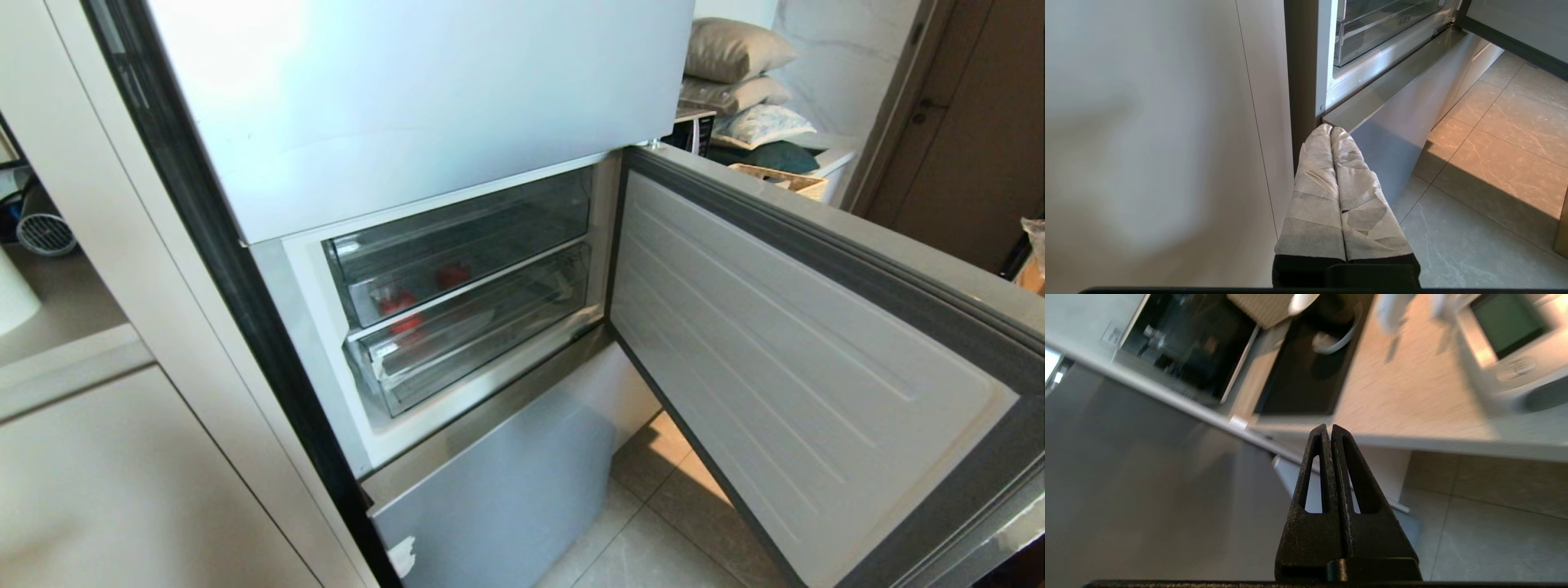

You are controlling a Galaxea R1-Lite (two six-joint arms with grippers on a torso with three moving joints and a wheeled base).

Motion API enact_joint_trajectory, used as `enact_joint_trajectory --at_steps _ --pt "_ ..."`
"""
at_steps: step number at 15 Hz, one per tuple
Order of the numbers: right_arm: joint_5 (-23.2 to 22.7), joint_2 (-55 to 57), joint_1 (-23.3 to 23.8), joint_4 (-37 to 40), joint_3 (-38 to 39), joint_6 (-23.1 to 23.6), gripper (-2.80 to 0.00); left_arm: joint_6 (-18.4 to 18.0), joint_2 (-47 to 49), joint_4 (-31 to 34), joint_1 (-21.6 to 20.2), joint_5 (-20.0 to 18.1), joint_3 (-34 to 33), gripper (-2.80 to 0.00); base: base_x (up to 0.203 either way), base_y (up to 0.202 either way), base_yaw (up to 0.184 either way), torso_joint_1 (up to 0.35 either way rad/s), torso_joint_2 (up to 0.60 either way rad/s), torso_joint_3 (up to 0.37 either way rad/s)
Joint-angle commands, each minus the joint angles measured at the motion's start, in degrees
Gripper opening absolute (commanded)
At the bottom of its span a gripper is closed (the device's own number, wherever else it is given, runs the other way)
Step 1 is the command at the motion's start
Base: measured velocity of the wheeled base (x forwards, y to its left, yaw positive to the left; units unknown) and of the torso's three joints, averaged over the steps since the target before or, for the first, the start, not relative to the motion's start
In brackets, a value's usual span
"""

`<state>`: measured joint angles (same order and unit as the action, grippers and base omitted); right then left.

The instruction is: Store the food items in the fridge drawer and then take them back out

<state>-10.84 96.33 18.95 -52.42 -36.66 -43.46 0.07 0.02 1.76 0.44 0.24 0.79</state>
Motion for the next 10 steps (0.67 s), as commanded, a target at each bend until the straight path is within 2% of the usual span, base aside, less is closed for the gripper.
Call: enact_joint_trajectory --at_steps 1,3,5,7,10 --pt "4.23 0.51 -9.01 -0.80 0.19 0.00 -2.80 0.01 -0.02 0.00 0.00 0.02 0.00 -2.80 0.000 0.000 0.000 0.000 0.00 0.000" --pt "10.70 1.15 -17.61 -1.65 -0.44 0.32 -2.80 0.01 -0.02 0.00 0.00 0.02 0.00 -2.80 0.000 0.000 0.000 0.000 0.00 0.000" --pt "16.07 1.81 -24.02 -1.93 -1.63 0.47 -2.80 0.01 -0.02 0.00 0.00 0.02 0.00 -2.80 0.000 0.000 0.000 0.000 0.00 0.000" --pt "21.70 2.84 -33.85 -1.96 -3.98 0.76 -2.80 0.01 -0.02 0.04 0.00 0.02 0.00 -2.80 0.000 0.000 0.000 0.000 0.00 0.000" --pt "29.06 8.18 -46.64 -1.91 -10.68 6.50 -2.80 0.01 -0.02 0.00 0.00 0.02 0.00 -2.80 0.000 0.000 0.000 0.000 0.00 0.000"
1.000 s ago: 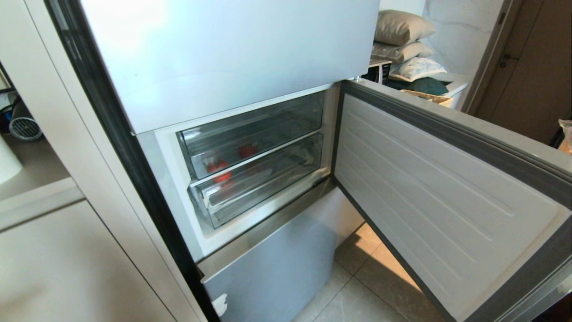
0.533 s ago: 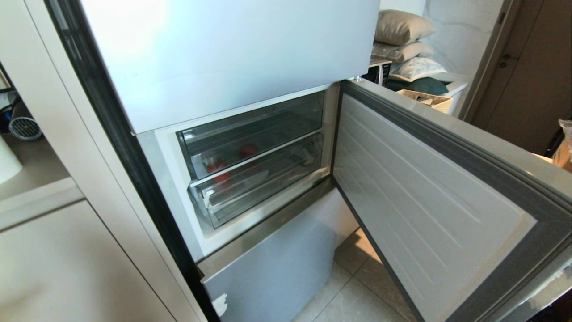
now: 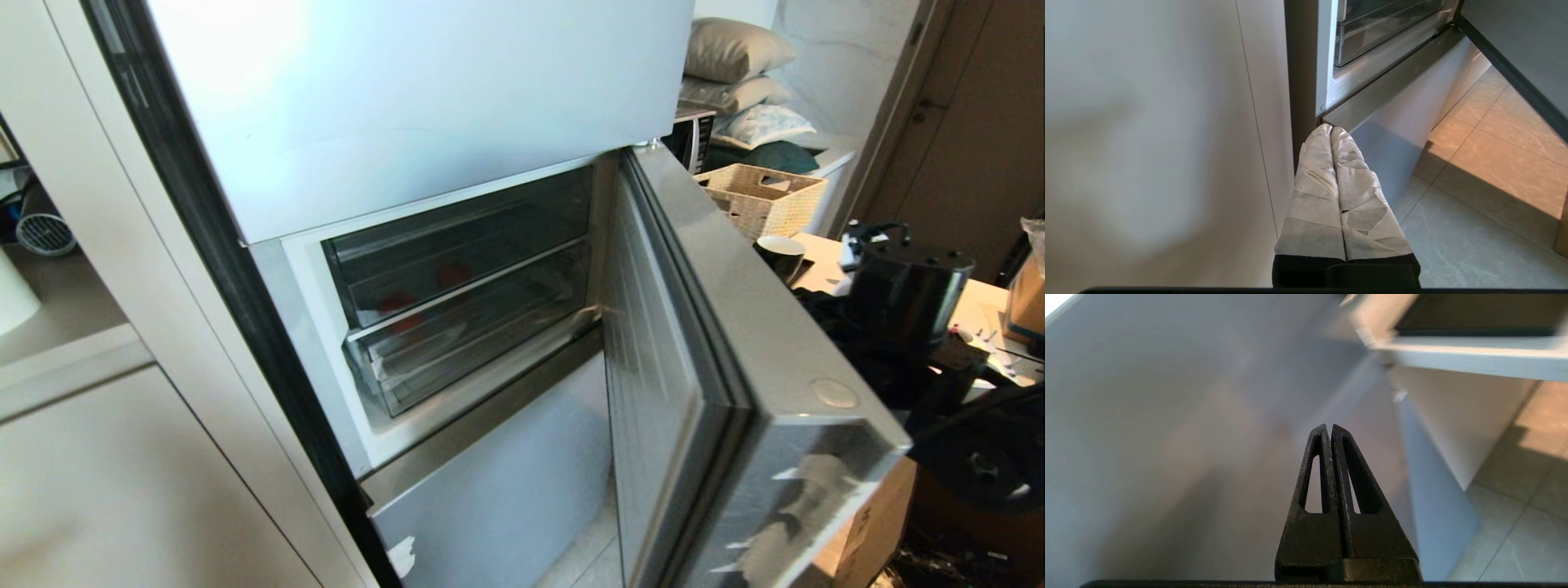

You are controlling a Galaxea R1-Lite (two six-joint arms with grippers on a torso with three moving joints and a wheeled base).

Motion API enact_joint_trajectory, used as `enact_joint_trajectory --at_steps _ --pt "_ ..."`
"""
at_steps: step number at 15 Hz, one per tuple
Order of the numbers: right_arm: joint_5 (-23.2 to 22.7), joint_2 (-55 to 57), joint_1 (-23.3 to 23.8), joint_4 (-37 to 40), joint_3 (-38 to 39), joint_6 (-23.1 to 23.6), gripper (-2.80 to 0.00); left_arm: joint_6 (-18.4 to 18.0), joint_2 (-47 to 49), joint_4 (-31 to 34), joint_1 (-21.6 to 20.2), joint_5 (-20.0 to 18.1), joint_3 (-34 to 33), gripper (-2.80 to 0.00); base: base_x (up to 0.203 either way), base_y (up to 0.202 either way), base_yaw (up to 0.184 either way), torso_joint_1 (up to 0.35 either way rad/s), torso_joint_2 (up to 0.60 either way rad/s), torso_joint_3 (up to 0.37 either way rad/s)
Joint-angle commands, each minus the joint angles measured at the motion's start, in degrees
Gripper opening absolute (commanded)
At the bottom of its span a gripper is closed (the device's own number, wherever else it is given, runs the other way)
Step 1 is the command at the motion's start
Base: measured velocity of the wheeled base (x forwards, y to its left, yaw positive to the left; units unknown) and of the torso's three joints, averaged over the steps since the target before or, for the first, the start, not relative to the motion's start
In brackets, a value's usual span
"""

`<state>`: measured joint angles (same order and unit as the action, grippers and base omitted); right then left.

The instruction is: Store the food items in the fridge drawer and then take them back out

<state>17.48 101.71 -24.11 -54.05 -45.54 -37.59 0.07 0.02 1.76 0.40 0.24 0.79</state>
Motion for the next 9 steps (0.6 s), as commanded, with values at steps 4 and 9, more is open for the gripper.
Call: enact_joint_trajectory --at_steps 4,9 --pt "-0.73 11.78 -15.35 -4.46 -10.54 9.33 -2.80 0.01 -0.02 0.07 0.04 0.02 0.00 -2.80 0.000 0.000 0.000 0.000 0.00 0.000" --pt "-15.77 7.83 -16.34 -12.83 -1.66 8.73 -2.80 0.01 -0.02 0.01 0.04 0.02 0.00 -2.80 0.000 0.000 0.000 0.000 0.00 0.000"
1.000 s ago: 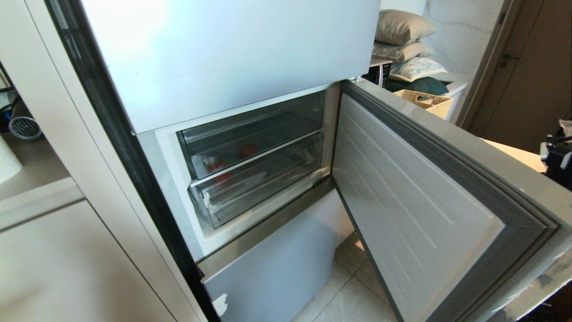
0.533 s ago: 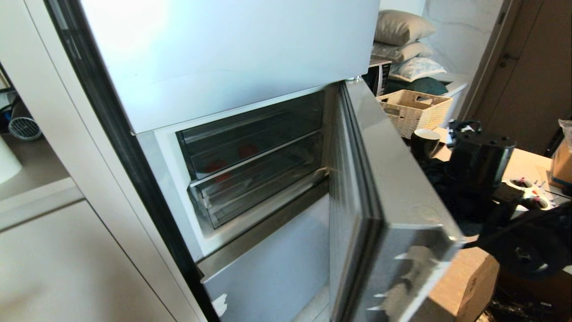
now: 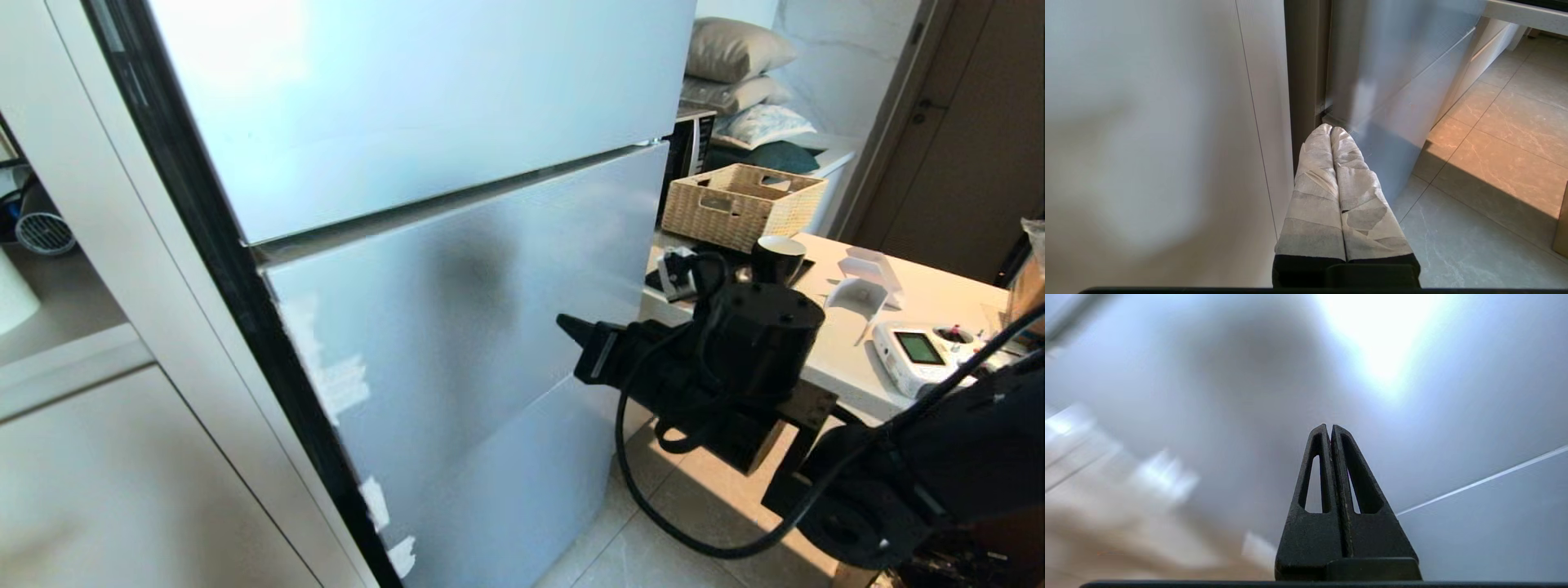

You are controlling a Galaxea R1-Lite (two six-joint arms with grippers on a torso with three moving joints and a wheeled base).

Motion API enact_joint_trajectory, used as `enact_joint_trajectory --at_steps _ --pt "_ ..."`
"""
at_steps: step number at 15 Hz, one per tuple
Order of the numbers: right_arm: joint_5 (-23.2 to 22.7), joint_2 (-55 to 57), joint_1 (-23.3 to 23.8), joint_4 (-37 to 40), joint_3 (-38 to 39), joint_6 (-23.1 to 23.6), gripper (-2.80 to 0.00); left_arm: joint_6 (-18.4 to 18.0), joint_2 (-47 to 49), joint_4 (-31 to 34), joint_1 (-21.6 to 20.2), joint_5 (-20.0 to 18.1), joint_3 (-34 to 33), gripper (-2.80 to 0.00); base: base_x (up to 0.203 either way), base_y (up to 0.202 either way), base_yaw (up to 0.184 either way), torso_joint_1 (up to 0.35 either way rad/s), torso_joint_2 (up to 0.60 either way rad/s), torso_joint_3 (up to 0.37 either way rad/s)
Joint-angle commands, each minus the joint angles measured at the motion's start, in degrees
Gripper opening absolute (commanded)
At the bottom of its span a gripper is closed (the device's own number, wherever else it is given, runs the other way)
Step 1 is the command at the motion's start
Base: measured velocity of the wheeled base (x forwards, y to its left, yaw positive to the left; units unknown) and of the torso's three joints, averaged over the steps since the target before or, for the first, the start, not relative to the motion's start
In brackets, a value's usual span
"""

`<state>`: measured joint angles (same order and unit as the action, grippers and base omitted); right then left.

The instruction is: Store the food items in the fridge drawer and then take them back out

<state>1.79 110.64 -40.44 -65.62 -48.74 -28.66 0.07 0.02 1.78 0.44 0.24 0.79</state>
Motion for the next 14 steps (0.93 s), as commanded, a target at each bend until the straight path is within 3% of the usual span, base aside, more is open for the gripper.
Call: enact_joint_trajectory --at_steps 1,5,9,12,14 --pt "0.02 -2.35 -0.01 -3.34 5.34 0.06 -2.80 0.01 -0.02 0.04 0.00 0.02 0.00 -2.80 0.000 0.000 0.000 0.000 0.00 0.000" --pt "2.40 -17.71 0.65 -6.48 19.38 1.67 -2.80 0.01 -0.02 -0.02 0.00 0.02 0.00 -2.80 0.000 0.000 0.000 0.000 0.00 0.000" --pt "16.88 -35.50 1.54 -1.39 31.85 17.35 -2.80 0.01 -0.02 -0.02 0.00 0.02 0.00 -2.80 0.000 0.000 0.000 0.000 0.00 0.000" --pt "17.92 -52.94 8.26 15.90 38.53 23.08 -2.80 0.01 -0.02 0.06 0.00 0.02 0.00 -2.80 0.000 0.000 0.000 0.000 0.00 0.000" --pt "11.59 -65.63 17.65 31.34 40.57 25.79 -2.80 0.01 -0.02 -0.02 0.00 0.02 0.00 -2.80 0.000 0.000 0.000 0.000 0.00 0.000"
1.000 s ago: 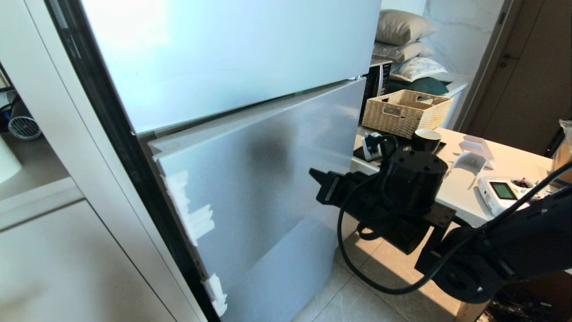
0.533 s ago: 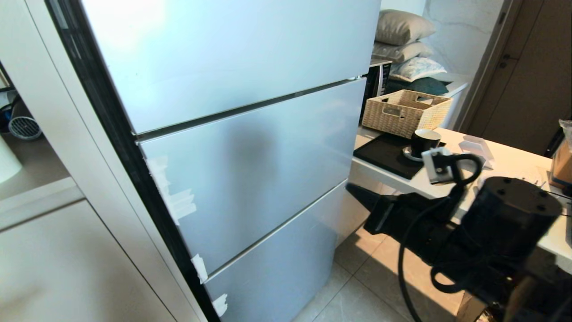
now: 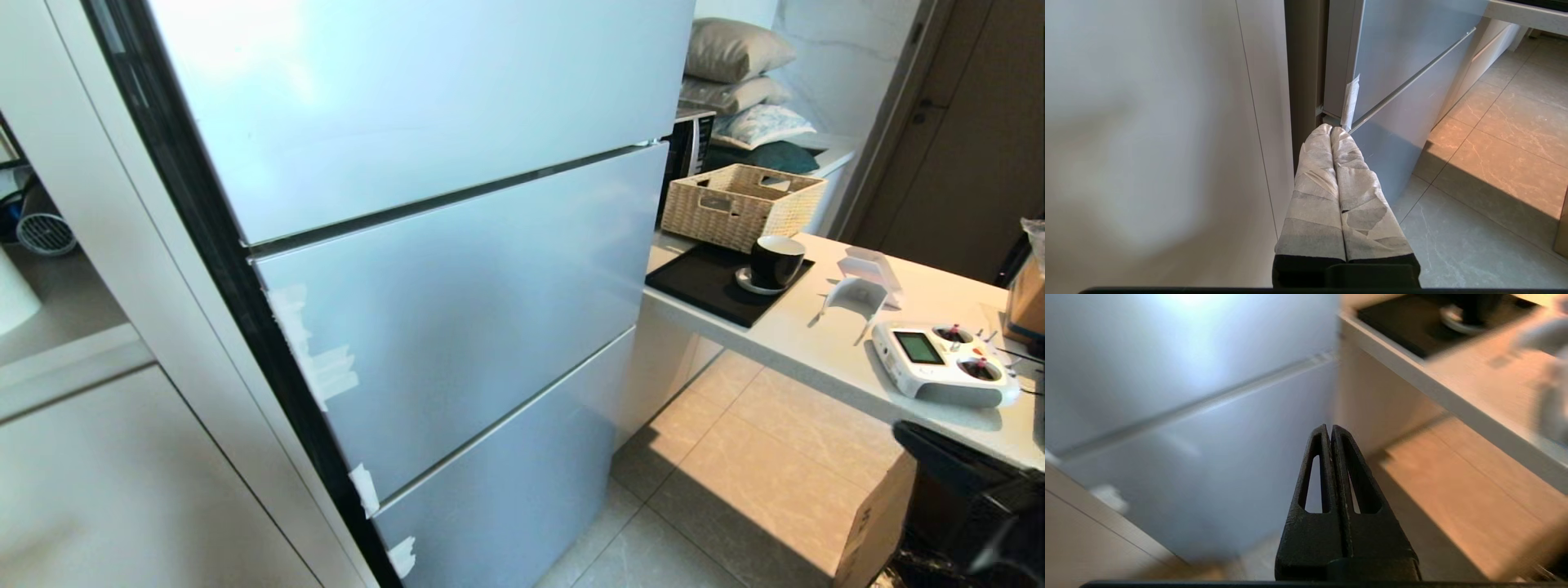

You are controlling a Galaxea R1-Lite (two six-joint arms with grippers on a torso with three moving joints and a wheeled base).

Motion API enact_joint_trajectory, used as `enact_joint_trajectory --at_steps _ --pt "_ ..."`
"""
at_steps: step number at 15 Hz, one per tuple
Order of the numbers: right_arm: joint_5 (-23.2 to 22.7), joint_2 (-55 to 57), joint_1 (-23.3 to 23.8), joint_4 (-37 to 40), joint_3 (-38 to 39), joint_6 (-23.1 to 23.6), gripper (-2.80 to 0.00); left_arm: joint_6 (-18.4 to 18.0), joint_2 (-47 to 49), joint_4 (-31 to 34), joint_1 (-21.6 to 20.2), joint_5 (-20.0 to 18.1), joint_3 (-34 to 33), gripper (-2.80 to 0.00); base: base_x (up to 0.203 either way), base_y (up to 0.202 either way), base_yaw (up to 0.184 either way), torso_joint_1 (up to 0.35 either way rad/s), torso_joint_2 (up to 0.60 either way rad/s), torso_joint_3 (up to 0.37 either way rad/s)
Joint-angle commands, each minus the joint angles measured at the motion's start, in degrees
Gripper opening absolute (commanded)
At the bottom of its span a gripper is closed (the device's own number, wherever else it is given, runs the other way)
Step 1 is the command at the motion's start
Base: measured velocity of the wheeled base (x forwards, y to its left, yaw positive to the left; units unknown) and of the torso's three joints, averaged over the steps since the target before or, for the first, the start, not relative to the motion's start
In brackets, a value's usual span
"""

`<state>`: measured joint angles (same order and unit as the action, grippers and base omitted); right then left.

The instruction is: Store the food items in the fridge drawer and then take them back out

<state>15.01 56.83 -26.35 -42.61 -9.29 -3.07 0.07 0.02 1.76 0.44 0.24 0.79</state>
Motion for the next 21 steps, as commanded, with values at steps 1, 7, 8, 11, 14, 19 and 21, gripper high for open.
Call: enact_joint_trajectory --at_steps 1,7,8,11,14,19,21 --pt "-5.79 -18.33 8.55 15.97 2.31 1.80 -2.80 0.01 -0.02 0.00 0.00 0.02 0.00 -2.80 0.000 0.000 0.000 0.000 0.00 0.000" --pt "-15.71 -41.01 19.50 42.87 9.29 6.59 -2.80 0.01 -0.02 0.09 0.00 0.02 0.00 -2.80 0.000 0.000 0.000 0.000 0.00 0.000" --pt "-16.06 -41.01 19.41 42.69 9.29 6.85 -2.80 0.01 -0.02 0.00 0.00 0.02 0.00 -2.80 0.000 0.000 0.000 0.000 0.00 0.000" --pt "-16.45 -41.00 18.99 42.71 9.29 7.39 -2.80 0.01 -0.02 0.00 0.00 0.02 0.00 -2.80 0.000 0.000 0.000 0.000 0.00 0.000" --pt "-16.01 -40.97 18.97 42.87 9.29 7.78 -2.80 0.01 -0.02 0.00 0.00 0.02 0.00 -2.80 0.000 0.000 0.000 0.000 0.00 0.000" --pt "-16.57 -42.94 23.27 42.78 9.29 9.42 -2.80 0.01 -0.02 0.06 0.00 0.02 0.00 -2.80 0.000 0.000 0.000 0.000 0.00 0.000" --pt "-16.71 -49.26 24.76 42.78 9.29 9.49 -2.80 0.01 -0.02 0.00 0.00 0.02 0.00 -2.80 0.000 0.000 0.000 0.000 0.00 0.000"
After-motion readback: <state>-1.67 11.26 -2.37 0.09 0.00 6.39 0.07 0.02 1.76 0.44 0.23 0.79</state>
